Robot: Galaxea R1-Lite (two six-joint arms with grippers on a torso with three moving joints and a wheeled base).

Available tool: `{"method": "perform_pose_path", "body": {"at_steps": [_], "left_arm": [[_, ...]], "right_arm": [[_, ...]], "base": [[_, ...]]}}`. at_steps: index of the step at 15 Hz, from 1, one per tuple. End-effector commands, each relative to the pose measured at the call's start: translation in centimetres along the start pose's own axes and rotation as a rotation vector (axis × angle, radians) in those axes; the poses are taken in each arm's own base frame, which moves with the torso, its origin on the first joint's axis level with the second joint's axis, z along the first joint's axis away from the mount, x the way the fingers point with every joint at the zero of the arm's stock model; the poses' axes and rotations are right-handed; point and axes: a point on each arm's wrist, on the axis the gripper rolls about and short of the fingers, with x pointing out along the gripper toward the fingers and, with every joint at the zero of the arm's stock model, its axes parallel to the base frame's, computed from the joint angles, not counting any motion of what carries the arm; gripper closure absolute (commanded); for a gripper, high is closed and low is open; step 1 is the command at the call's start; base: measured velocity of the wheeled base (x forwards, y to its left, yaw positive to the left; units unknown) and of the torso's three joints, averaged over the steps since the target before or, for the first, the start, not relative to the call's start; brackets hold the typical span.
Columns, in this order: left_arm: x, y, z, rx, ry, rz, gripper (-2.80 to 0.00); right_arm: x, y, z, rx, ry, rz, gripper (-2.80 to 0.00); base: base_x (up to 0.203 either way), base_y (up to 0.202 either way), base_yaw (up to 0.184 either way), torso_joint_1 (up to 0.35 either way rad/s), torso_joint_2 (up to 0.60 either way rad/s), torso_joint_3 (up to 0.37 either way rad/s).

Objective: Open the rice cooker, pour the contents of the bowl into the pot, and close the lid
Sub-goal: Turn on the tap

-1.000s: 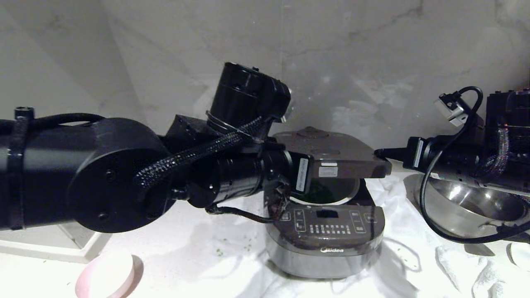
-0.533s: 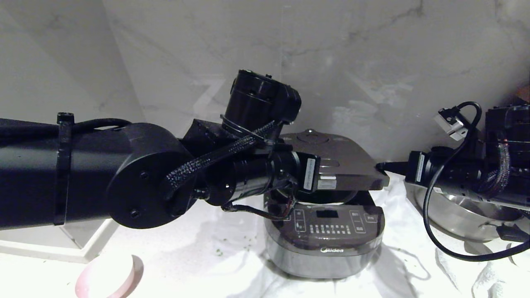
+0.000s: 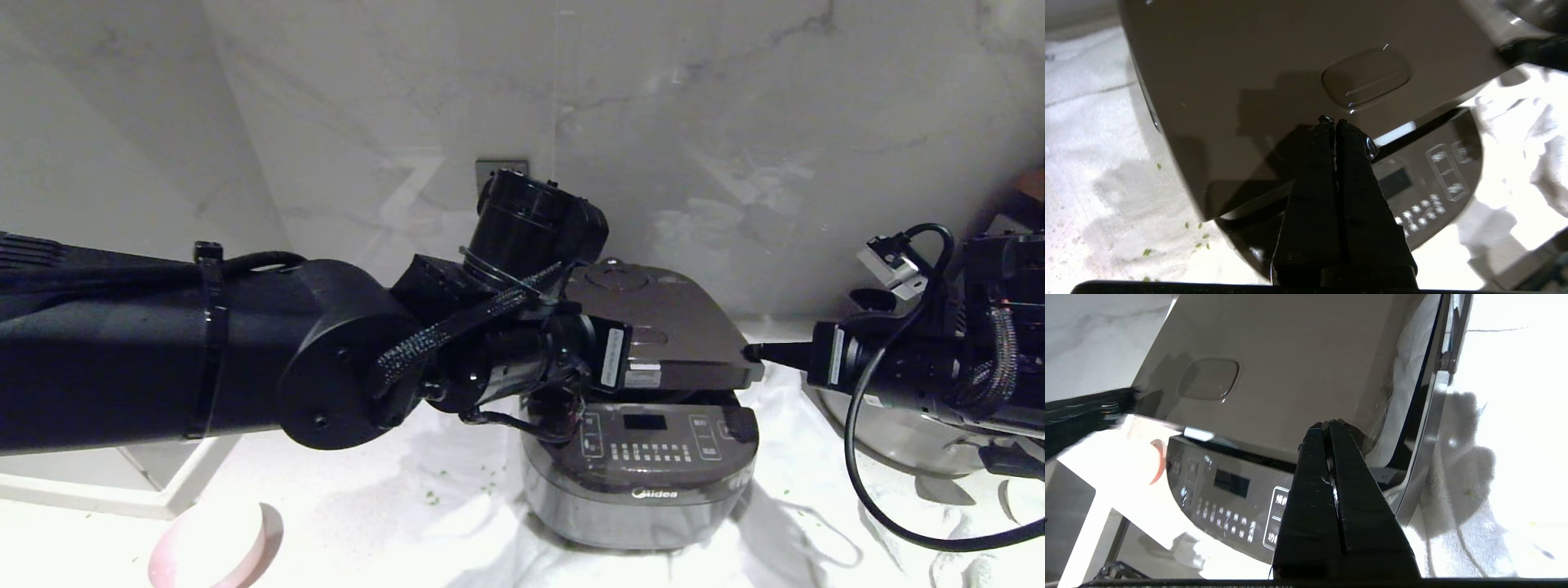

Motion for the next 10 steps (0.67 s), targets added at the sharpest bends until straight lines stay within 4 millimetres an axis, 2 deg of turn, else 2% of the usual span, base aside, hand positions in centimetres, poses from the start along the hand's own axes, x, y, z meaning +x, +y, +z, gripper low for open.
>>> {"method": "perform_pose_path", "body": {"at_steps": [1, 10], "left_arm": [[1.8, -0.2, -1.2, 0.011, 0.034, 0.031, 0.00], [2.4, -0.1, -2.0, 0.019, 0.064, 0.049, 0.00]], "right_arm": [[-0.5, 0.2, -0.2, -0.001, 0.000, 0.020, 0.00], [0.0, -0.4, -1.3, 0.057, 0.069, 0.060, 0.00]], "base": [[0.000, 0.000, 0.000, 0.000, 0.00, 0.000], [0.000, 0.000, 0.000, 0.000, 0.00, 0.000]]}}
